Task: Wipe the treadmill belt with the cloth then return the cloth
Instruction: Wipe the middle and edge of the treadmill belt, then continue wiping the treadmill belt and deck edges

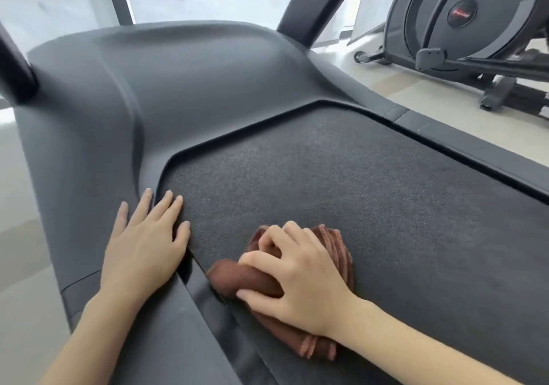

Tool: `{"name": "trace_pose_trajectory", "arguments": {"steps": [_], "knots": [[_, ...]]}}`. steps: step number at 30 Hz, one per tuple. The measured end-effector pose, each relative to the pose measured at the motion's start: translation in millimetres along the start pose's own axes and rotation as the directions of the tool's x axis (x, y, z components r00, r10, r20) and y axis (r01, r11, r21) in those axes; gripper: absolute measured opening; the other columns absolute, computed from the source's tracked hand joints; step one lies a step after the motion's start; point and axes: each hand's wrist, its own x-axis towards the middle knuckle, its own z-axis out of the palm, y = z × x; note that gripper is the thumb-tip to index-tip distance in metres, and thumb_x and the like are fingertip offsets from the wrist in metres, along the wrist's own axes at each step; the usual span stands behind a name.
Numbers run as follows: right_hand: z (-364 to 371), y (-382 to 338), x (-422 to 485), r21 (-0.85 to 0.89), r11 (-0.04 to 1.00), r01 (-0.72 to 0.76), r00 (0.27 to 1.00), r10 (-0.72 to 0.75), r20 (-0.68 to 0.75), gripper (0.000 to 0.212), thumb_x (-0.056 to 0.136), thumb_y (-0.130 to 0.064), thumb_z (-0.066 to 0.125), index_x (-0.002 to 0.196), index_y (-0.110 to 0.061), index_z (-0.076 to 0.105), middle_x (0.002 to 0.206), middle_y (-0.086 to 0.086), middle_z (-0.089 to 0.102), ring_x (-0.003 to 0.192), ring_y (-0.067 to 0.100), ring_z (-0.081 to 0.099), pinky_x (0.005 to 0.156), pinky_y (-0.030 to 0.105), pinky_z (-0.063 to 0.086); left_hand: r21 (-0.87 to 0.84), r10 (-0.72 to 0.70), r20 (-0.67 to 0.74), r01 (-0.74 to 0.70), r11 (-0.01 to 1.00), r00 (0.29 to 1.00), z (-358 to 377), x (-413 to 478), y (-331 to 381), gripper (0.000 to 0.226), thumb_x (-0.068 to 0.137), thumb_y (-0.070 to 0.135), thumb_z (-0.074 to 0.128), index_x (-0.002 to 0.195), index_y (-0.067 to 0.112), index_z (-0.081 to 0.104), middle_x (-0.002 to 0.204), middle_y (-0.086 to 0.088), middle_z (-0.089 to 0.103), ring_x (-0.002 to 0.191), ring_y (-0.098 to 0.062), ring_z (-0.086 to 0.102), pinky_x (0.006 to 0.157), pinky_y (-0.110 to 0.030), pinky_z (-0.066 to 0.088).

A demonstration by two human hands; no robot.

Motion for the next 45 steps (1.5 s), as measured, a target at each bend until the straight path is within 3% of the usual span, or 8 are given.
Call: {"name": "trace_pose_trajectory", "arguments": {"steps": [8, 14, 19, 22, 24, 29, 37, 45], "knots": [[-38.8, -19.8, -108.9, -0.062, 0.997, -0.052, 0.994, 0.046, -0.098, 0.028, 0.069, -0.053, 0.068, 0.084, -0.031, 0.073, 0.075, -0.003, 0.058, 0.067, 0.017, 0.047, 0.063, 0.03, 0.041, -0.062, 0.103, 0.03, -0.101, 0.993, 0.994, 0.4, -32.5, 2.3, 0.055, 0.096, 0.047, 0.025, 0.148, 0.031, 0.016, 0.155, 0.015, 0.01, 0.143, -0.007, 0.0, 0.117, -0.036, -0.003], [-55.9, -43.7, -142.9, -0.118, 0.988, -0.104, 0.984, 0.085, -0.156, 0.035, 0.084, -0.054, 0.045, 0.069, -0.034, 0.071, 0.06, -0.007, 0.054, 0.063, 0.01, 0.032, 0.063, 0.022, 0.024, -0.092, 0.24, 0.057, -0.234, 0.968, 0.969, -9.8, -83.5, 6.5, 0.055, 0.095, 0.052, 0.02, 0.147, 0.036, 0.014, 0.155, 0.016, 0.006, 0.143, -0.006, -0.004, 0.116, -0.033, -0.008], [-73.4, -45.8, -106.5, 0.142, 0.971, -0.193, 0.98, 0.182, 0.085, 0.023, 0.063, -0.062, 0.052, 0.076, -0.045, 0.062, 0.07, -0.022, 0.054, 0.069, -0.003, 0.051, 0.066, 0.023, 0.039, -0.186, 0.341, 0.087, -0.321, 0.929, 0.936, -28.2, -158.6, -13.1, 0.056, 0.09, 0.058, 0.005, 0.144, 0.045, 0.01, 0.152, 0.023, -0.003, 0.14, -0.001, -0.015, 0.114, -0.03, -0.014], [-79.3, -59.9, -79.8, 0.204, 0.969, -0.136, 0.982, 0.105, 0.158, 0.029, 0.065, -0.068, 0.051, 0.08, -0.047, 0.064, 0.075, -0.021, 0.055, 0.077, -0.001, 0.054, 0.066, 0.026, 0.045, -0.217, 0.259, 0.096, -0.233, 0.948, 0.961, -45.3, -203.5, -41.8, 0.056, 0.087, 0.06, 0.006, 0.142, 0.05, 0.013, 0.152, 0.026, 0.001, 0.14, 0.004, -0.007, 0.116, -0.026, -0.003], [-79.3, -79.9, -58.6, 0.209, 0.977, -0.05, 0.99, 0.021, 0.139, 0.03, 0.066, -0.068, 0.05, 0.082, -0.046, 0.064, 0.077, -0.019, 0.056, 0.078, 0.002, 0.055, 0.067, 0.024, 0.045, -0.17, 0.17, 0.098, -0.152, 0.974, 0.981, -61.1, -230.0, -64.0, 0.056, 0.088, 0.059, 0.012, 0.141, 0.048, 0.025, 0.152, 0.021, 0.018, 0.14, -0.001, 0.018, 0.113, -0.025, 0.016], [-67.3, -149.1, -15.2, 0.255, 0.957, 0.137, 0.972, -0.179, 0.153, 0.034, 0.07, -0.067, 0.047, 0.081, -0.041, 0.066, 0.074, -0.013, 0.056, 0.073, 0.008, 0.057, 0.066, 0.011, 0.036, 0.047, -0.087, 0.053, 0.085, 0.995, 0.995, -107.5, -288.0, -109.5, 0.048, 0.088, 0.052, 0.03, 0.123, 0.035, 0.058, 0.122, 0.013, 0.062, 0.103, -0.008, 0.063, 0.079, -0.024, 0.052], [-37.6, -298.7, 25.9, 0.384, 0.808, 0.448, 0.856, -0.512, 0.078, 0.034, 0.071, -0.065, 0.052, 0.081, -0.036, 0.067, 0.071, -0.011, 0.051, 0.067, 0.013, 0.05, 0.054, 0.022, 0.028, 0.286, -0.449, -0.104, 0.459, 0.841, 0.888, -165.1, -397.8, -175.0, 0.049, 0.087, 0.053, 0.033, 0.107, 0.025, 0.068, 0.101, 0.008, 0.069, 0.097, -0.017, 0.064, 0.088, -0.032, 0.048], [-14.2, -414.1, 34.8, 0.391, 0.732, 0.558, 0.76, -0.64, 0.113, 0.033, 0.07, -0.064, 0.052, 0.076, -0.034, 0.066, 0.07, -0.01, 0.051, 0.065, 0.014, 0.044, 0.053, 0.025, 0.025, 0.246, -0.635, -0.231, 0.676, 0.695, 0.737, -181.6, -467.0, -252.6, 0.051, 0.087, 0.051, 0.031, 0.11, 0.024, 0.067, 0.103, 0.008, 0.067, 0.102, -0.018, 0.061, 0.093, -0.037, 0.044]]}}
